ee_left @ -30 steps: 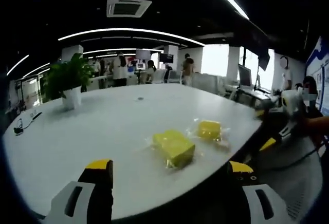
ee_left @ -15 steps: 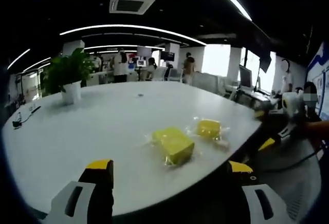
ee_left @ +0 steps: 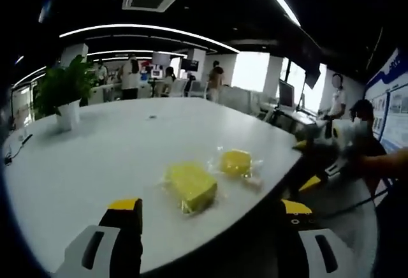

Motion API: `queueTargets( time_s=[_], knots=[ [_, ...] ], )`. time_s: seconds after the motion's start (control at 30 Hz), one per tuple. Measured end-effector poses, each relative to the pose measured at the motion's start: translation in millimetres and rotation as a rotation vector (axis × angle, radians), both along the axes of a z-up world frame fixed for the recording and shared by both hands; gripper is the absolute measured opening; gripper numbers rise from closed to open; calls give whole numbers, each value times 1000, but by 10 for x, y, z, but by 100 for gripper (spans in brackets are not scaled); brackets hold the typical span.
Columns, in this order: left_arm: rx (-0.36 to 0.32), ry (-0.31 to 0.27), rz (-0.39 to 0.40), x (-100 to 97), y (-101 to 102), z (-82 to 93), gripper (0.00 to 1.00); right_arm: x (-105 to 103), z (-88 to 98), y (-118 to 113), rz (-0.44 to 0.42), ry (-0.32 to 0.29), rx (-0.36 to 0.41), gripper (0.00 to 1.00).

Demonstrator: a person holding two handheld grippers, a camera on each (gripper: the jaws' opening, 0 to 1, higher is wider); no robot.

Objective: Compare the silicone blocks by pressing each to a similar depth, holding the contact briefly, and releasing to observe deformation and rebound differences across the visible hardness samples.

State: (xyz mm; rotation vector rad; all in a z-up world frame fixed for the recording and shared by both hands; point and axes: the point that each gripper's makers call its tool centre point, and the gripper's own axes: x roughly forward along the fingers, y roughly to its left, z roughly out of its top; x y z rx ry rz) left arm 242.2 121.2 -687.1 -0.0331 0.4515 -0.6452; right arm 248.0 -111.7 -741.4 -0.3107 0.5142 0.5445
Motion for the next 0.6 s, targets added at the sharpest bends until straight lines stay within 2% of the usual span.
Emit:
queueTargets(
  time_s=[0.17, 0.27, 0.37, 0.43, 0.53, 0.6],
  knots=[
    [-89, 4, -90, 131, -346, 194, 89, 4, 5, 6, 0, -4, 1, 94],
    [-92, 19, -121, 237, -511, 150, 87, 9, 11, -4, -5, -8, 2, 94],
    [-135, 54, -148, 302, -759, 118, 84, 17, 17, -7, -7, -12, 5, 94],
    [-147, 65, -148, 379, -838, 59, 83, 22, 22, -16, -14, -13, 6, 94],
    [-219, 129, -125, 460, -1019, -21, 80, 23, 13, -22, -15, -12, 3, 94],
    [-218, 140, -109, 532, -1064, -90, 79, 20, 13, -20, -15, -10, 3, 94]
  ],
)
